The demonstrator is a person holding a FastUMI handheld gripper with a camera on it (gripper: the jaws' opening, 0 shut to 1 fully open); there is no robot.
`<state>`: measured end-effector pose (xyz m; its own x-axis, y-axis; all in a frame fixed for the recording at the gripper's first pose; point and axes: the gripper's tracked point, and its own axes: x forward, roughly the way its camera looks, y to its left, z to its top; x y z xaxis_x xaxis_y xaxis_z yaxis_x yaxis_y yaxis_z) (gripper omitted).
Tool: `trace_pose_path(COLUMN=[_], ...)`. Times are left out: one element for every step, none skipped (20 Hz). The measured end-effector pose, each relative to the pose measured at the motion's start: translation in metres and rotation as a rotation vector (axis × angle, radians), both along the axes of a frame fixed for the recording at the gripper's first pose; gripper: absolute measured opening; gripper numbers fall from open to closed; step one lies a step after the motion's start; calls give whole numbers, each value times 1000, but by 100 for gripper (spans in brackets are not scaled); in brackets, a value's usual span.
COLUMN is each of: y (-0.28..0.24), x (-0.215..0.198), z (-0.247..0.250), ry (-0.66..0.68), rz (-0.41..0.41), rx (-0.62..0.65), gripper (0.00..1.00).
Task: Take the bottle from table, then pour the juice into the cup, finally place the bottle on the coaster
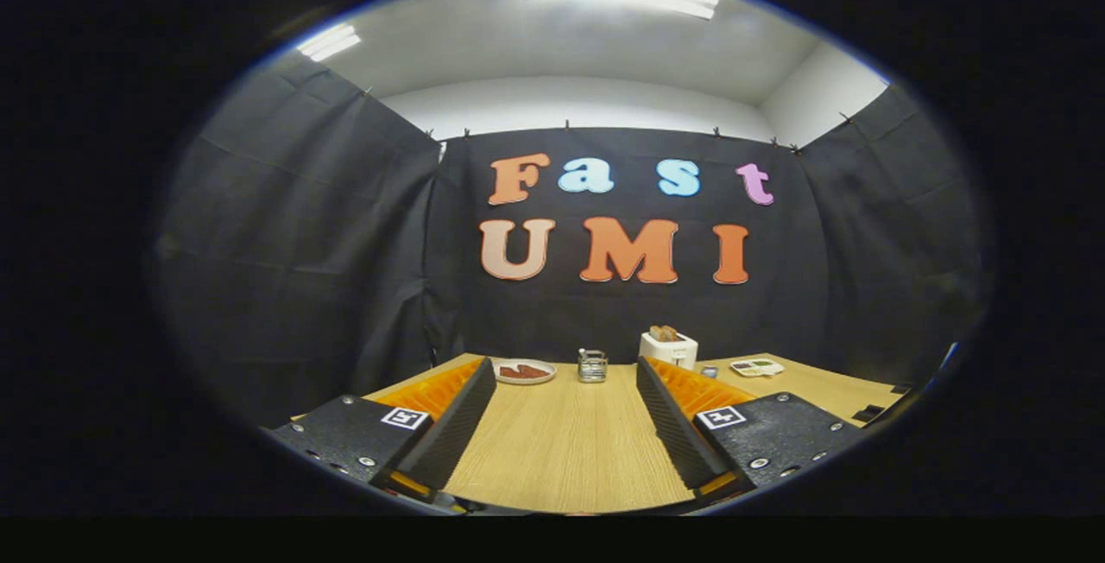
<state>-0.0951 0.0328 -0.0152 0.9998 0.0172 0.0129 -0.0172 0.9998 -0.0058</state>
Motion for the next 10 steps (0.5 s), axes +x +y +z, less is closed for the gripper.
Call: trace_pose_path(y=[-4,-6,-6,-6,-6,-7,-8,-6,-4,-2], x=[-3,-6,-7,-9,-10,-9,-10,-8,-6,-3], z=[1,3,7,11,15,16,18,19,19,20], ry=[-2,-8,-20,-33,-48,-59,-66,-70,-73,-75], rz=[-8,-12,-11,-4,1,-1,-2,1,5,6], rx=[13,25,38,48,55,59,58,56,52,45], gripper=[97,97,97,97,97,97,97,97,97,97])
